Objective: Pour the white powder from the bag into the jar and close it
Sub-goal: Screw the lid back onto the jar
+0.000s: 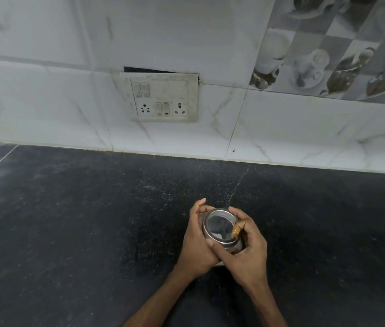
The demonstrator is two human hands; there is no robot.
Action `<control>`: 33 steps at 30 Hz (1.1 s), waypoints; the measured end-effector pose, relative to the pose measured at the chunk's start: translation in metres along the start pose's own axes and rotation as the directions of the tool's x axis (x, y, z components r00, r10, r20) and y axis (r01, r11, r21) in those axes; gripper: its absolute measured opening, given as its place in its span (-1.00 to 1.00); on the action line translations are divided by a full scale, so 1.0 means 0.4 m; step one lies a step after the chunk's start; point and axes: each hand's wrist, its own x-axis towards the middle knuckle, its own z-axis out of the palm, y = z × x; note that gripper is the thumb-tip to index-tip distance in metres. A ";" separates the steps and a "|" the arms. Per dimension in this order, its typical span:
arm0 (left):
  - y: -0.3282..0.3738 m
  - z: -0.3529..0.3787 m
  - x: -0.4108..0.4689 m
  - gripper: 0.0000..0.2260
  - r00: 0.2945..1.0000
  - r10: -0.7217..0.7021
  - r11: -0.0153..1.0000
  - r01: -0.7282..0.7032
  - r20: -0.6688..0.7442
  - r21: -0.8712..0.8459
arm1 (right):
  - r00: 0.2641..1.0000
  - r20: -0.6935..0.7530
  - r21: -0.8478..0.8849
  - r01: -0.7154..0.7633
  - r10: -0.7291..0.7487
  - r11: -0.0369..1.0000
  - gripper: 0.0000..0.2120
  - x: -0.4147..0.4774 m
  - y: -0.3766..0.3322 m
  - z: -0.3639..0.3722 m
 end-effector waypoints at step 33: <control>-0.018 0.005 -0.006 -0.01 0.994 -0.110 0.994 0.109 -0.011 -0.006 | 0.992 -0.128 0.055 0.013 -0.005 0.998 -0.54 -0.016 0.008 0.015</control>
